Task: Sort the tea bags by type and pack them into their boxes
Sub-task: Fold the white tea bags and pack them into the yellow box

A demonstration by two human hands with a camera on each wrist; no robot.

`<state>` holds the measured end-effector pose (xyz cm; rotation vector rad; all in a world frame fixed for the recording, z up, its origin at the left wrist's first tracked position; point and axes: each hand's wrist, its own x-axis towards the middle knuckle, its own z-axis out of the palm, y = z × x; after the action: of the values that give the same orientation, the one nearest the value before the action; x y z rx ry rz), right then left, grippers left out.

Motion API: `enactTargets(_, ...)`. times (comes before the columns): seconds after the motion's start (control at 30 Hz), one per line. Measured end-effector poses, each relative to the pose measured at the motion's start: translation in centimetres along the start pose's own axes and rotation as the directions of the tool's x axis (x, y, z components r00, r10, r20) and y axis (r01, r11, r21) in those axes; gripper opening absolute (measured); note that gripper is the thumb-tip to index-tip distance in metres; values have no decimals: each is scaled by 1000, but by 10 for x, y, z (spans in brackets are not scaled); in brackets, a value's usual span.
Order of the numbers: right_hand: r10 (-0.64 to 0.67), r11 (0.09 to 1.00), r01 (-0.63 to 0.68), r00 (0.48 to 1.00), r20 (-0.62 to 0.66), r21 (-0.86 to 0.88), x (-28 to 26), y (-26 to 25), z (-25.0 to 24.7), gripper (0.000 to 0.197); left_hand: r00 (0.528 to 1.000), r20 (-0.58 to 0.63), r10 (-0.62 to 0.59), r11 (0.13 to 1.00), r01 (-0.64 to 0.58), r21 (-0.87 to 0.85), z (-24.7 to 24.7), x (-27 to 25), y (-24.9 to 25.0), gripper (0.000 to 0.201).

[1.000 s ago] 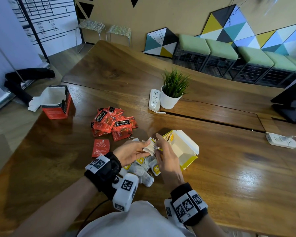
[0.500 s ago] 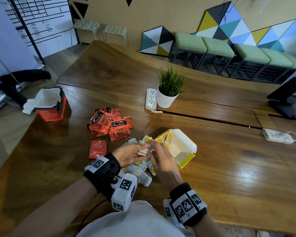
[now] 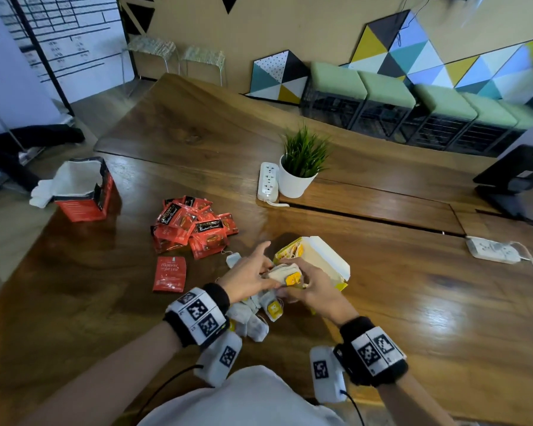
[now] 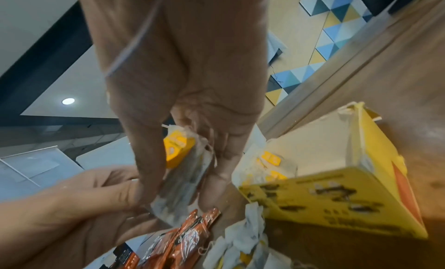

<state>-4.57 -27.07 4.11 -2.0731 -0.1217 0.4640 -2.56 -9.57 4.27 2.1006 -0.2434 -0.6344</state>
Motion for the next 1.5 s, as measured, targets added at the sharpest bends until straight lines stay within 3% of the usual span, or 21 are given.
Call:
enactTargets(0.1,52,992,-59,996,-70,-110,6,-5,-12,31,999,-42,-7,1000,6,-18,10,17,4,94)
enactTargets(0.2,-49,914,-12,989,-140,-406,13,-6,-28,23,1000,-21,-13,1000,13,-13,18,37,8,98)
enactTargets(0.27,-61,775,-33,990,-127,-631,22,3,-38,26,999,-34,-24,997,27,71,22,48,8,93)
enactTargets(0.3,-44,656,-47,994,-100,-753,25,9,-43,28,998,-59,-38,993,44,111,23,53,7,88)
enactTargets(0.37,-72,385,38,997,10,-922,32,21,-48,28,991,-124,-50,983,70,170,24,64,1,75)
enactTargets(0.43,-173,191,170,975,137,-967,39,32,-47,29,986,-151,-63,971,96,219,24,75,-4,64)
enactTargets(0.5,-277,84,263,933,231,-961,47,40,-45,22,988,-130,-80,966,109,236,23,84,-9,55)
enactTargets(0.57,-285,7,320,909,305,-947,55,44,-44,13,991,-112,-69,964,95,246,22,89,-11,44)
enactTargets(0.63,-254,-17,348,905,341,-937,64,48,-42,21,994,-98,-52,963,76,259,22,92,-11,38)
enactTargets(0.8,-216,57,348,920,329,-936,81,55,-35,29,994,-92,-53,963,75,260,25,97,-13,40)
enactTargets(0.93,-195,232,300,946,258,-925,78,60,-31,25,994,-100,-55,971,76,226,24,101,-17,35)
enactTargets(1.07,-167,389,269,961,220,-881,61,59,-35,43,994,-89,-68,965,89,248,21,103,-20,37)
enactTargets(1.17,-262,464,162,964,39,-871,44,52,-39,49,994,-80,-76,965,94,243,20,105,-24,43)
enactTargets(1.23,-272,586,35,949,-156,-809,37,61,-40,49,994,-77,-75,965,92,245,19,105,-25,43)
enactTargets(1.33,-126,765,-75,956,-263,-640,32,72,-33,26,994,-84,-72,965,91,246,19,105,-27,38)
enactTargets(1.43,130,776,-224,971,-199,-589,40,80,-19,30,994,-98,-52,965,75,250,20,104,-28,33)
enactTargets(1.5,194,767,-311,946,-258,-561,51,83,-10,28,994,-94,-48,967,70,245,22,102,-28,32)
